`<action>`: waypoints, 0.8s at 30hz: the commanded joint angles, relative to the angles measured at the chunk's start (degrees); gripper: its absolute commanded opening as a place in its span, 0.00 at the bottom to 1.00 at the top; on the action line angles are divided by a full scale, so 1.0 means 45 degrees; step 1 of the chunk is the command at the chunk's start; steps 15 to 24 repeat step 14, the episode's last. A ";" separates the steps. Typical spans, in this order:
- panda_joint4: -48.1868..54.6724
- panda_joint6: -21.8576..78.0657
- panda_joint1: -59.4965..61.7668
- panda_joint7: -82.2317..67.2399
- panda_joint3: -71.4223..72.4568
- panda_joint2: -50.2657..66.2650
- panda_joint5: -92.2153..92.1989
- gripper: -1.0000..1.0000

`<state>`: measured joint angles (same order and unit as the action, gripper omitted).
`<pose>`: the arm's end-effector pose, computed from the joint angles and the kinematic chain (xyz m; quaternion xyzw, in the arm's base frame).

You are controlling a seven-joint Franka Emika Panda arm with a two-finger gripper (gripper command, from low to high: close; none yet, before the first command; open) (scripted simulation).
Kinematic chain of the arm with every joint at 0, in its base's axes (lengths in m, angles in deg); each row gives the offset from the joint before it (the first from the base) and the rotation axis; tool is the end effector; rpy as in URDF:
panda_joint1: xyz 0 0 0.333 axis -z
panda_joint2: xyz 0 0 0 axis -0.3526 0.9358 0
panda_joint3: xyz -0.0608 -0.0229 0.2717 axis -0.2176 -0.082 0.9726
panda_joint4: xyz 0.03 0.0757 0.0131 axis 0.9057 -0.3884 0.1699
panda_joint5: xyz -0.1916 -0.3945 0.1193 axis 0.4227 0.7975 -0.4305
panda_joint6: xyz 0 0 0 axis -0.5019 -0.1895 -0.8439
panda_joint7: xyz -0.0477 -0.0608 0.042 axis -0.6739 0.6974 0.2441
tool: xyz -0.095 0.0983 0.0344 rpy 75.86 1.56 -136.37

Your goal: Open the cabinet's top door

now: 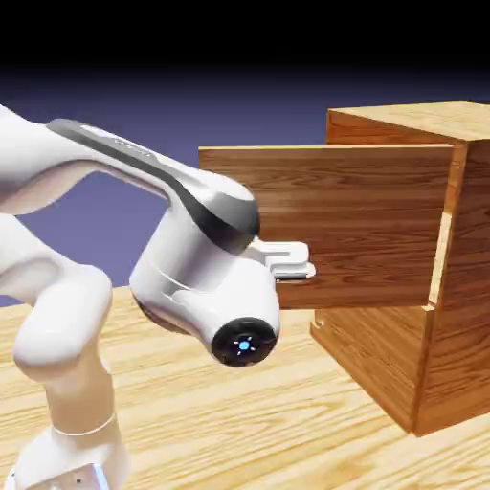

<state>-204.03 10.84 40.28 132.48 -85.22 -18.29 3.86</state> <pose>0.3036 -0.2070 0.3890 -0.1691 0.6866 0.6050 0.3659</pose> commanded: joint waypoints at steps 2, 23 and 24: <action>0.0865 0.0898 -0.0393 -0.0425 -0.0572 0.0924 0.0428 0.00; 0.5463 0.5634 -0.1690 -0.3451 -0.2690 0.6106 0.1779 0.00; 0.5463 0.5634 -0.1690 -0.3451 -0.2690 0.6106 0.1779 0.00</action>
